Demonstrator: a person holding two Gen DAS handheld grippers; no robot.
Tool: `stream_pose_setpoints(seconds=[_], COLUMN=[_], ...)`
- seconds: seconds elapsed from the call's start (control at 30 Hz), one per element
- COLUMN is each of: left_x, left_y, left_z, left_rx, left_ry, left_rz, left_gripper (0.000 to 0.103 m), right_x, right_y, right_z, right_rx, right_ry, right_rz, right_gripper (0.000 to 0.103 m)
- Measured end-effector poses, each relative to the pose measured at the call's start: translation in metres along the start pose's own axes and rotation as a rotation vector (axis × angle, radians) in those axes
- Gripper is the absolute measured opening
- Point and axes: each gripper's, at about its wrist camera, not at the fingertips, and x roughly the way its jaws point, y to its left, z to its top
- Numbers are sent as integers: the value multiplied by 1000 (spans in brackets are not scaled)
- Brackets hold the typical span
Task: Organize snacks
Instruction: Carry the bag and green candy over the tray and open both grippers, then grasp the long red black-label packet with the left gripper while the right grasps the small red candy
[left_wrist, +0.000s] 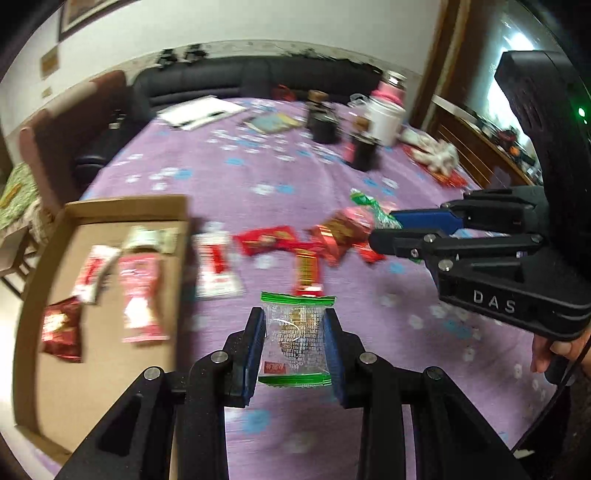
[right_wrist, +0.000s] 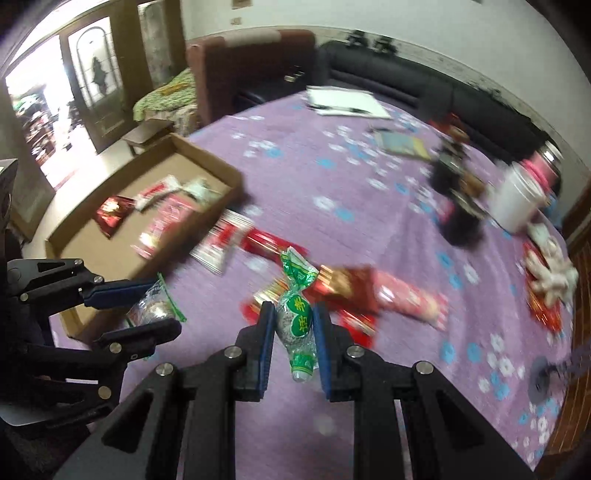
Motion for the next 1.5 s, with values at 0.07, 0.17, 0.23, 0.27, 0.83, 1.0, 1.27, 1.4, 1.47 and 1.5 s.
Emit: stream_pose_setpoints(seconds=[0.07,0.17,0.23,0.27,0.83,1.0,1.27,1.4,1.47,1.5], left_x=[-7,-16,-22,-25,-11,-16,-31,-38,-39,-39], left_y=[22,56,80,97,194,192,182,166,155,150], left_z=[-1,-4,-7,-9,-44,-42,-38,-33,-30,-27], left_rx=[-30,-84,-122,-149,-323,-319,-307,-281,-267,-262], left_ry=[-8,-14,-18,-14,109,74,24,0,-2,-3], left_rz=[29,62,86,103,200,263,292,318,307,298], left_gripper=[33,33,34,34,44,74,77,77,77,77], right_x=[6,18,27,32,109,103,79,67,59,54], right_y=[20,54,76,88,187,184,169,146,130,119], right_z=[12,32,44,50,54,52,51,49,47,45], right_rx=[-26,-68,-91,-103,-173,-174,-167,-127,-105,-98], right_ry=[-5,-11,-13,-13,128,116,55,24,7,-1], right_rz=[25,71,105,120,258,255,243,238,227,220], right_gripper=[20,20,20,20,21,32,40,41,41,41])
